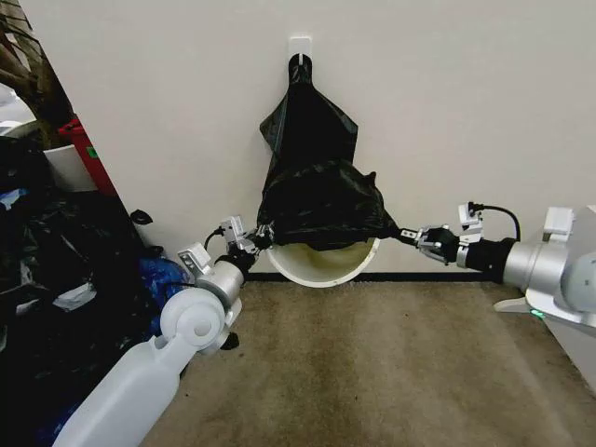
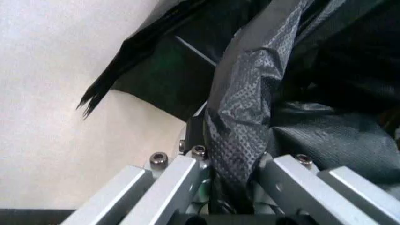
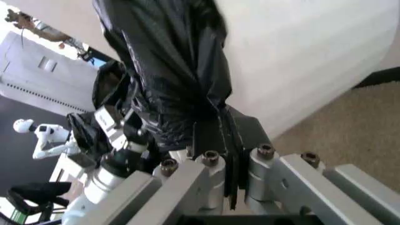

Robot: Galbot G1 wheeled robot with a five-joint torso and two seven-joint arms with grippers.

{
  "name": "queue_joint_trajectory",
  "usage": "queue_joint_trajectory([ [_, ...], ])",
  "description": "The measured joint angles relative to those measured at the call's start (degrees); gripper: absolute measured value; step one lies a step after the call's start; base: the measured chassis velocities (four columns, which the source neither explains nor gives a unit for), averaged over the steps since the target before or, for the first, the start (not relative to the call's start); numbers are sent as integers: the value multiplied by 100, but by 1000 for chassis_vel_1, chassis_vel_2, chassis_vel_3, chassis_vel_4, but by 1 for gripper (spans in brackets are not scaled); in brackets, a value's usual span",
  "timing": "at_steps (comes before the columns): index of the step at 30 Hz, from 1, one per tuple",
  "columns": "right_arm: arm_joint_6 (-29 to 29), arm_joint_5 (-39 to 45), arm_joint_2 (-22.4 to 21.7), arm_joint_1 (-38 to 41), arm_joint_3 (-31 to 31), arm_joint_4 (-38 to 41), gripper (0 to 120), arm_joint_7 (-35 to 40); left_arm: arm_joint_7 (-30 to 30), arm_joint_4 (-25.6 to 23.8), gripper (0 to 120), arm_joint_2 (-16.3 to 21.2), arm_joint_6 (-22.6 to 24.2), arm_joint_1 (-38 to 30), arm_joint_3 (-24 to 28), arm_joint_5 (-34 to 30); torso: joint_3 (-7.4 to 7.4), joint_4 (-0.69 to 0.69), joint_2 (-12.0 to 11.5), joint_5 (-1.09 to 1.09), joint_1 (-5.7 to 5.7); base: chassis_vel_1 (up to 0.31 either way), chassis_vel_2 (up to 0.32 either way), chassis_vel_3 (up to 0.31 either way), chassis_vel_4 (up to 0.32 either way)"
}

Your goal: Place the garbage bag over the trash bin.

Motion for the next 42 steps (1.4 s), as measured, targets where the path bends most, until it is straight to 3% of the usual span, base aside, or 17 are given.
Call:
queue_joint_trajectory([
  [11, 1, -299, 68, -528, 221, 443, 0, -135, -98, 40, 1, -129, 10, -187, -2, -209, 0, 0, 0, 0, 0, 0, 0, 0, 0],
  [19, 5, -959, 185, -703, -123, 751, 0, -192, -206, 9, 1, -176, 20, -261, 16, -376, 0, 0, 0, 0, 0, 0, 0, 0, 0],
  [28, 52, -2328, 253, -775, -751, 832, 0, -668, -254, -70, 1, -135, 64, -288, 36, -496, 0, 0, 0, 0, 0, 0, 0, 0, 0],
  [35, 74, -3199, 230, -990, -737, 679, 0, -949, -230, -83, 1, -38, 109, -289, 19, -517, 0, 0, 0, 0, 0, 0, 0, 0, 0],
  [42, 80, -3527, 221, -1116, -621, 523, 0, -1019, -272, -100, 1, -26, 127, -300, 23, -585, 0, 0, 0, 1, 0, 0, 0, 0, 0],
])
